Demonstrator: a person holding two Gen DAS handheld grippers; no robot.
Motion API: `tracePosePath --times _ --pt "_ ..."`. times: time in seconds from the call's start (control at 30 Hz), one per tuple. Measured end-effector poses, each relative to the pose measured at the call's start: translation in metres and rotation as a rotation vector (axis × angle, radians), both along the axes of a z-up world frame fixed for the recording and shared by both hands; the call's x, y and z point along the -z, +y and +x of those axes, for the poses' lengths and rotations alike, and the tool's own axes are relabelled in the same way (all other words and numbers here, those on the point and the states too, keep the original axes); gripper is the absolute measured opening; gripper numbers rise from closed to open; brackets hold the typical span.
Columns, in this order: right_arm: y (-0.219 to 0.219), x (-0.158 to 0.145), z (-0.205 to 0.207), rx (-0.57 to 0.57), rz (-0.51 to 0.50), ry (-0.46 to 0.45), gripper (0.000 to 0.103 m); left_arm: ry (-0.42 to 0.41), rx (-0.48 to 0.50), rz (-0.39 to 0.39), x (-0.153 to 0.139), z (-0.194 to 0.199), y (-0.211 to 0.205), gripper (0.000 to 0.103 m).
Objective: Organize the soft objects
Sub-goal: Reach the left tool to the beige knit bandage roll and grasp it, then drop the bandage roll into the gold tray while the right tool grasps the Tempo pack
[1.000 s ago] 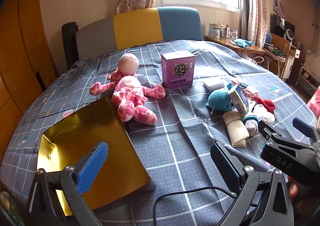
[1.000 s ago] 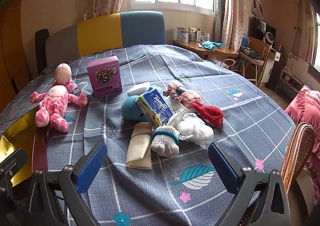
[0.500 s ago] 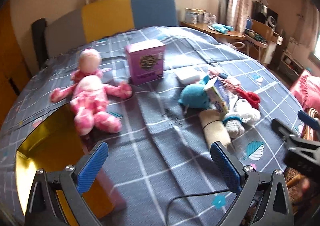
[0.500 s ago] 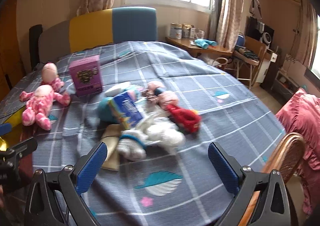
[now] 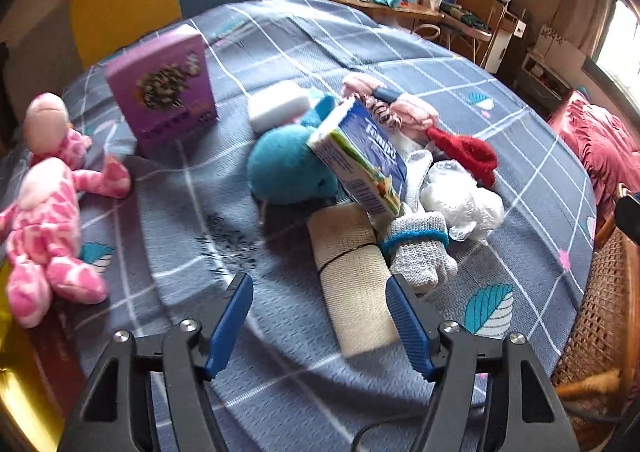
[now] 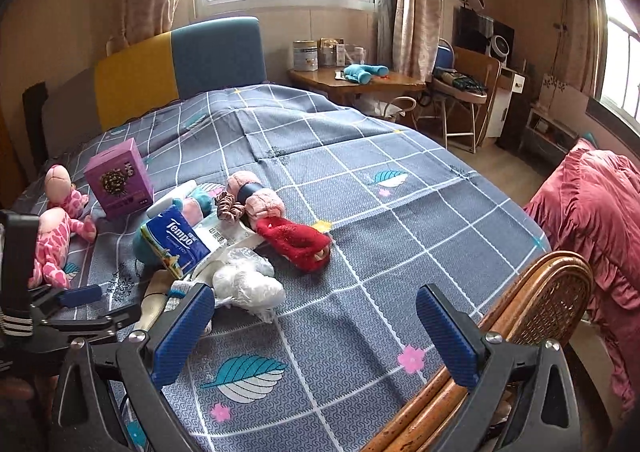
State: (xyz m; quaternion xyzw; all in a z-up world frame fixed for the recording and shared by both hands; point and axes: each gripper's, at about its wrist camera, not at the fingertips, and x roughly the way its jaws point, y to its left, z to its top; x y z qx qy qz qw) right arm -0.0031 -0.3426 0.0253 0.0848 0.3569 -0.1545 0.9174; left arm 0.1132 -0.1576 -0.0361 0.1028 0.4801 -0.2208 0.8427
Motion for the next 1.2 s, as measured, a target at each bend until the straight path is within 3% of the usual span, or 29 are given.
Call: tracePosePath --times 0.3,0.37,0.43,0.47,0.7,0.97,1.2 --pt "-0.010 0.014 0.007 -0.010 0.088 0.050 0.102 0.046 -0.036 -0.002 0.031 0.025 -0.020 0.068" --pt "-0.009 0.014 0.007 -0.015 0.094 0.054 0.100 0.098 -0.025 -0.025 0.044 0.030 -0.023 0.059" --pt "-0.009 0.015 0.009 -0.022 0.099 0.060 0.095 0.060 -0.030 -0.022 0.044 0.026 -0.022 0.033" --pt "-0.010 0.016 0.009 -0.020 0.104 0.064 0.091 0.059 -0.027 -0.025 0.043 0.023 -0.021 0.030" --pt "-0.011 0.020 0.014 -0.029 0.112 0.092 0.076 -0.003 -0.065 -0.023 0.027 -0.004 0.005 0.027" --pt "0.000 0.023 0.023 -0.092 0.092 0.134 0.072 -0.122 -0.111 -0.039 -0.015 -0.039 0.044 0.027" --pt "0.020 0.023 0.046 -0.227 0.176 0.163 0.072 -0.173 -0.147 -0.043 -0.041 -0.058 0.064 0.028"
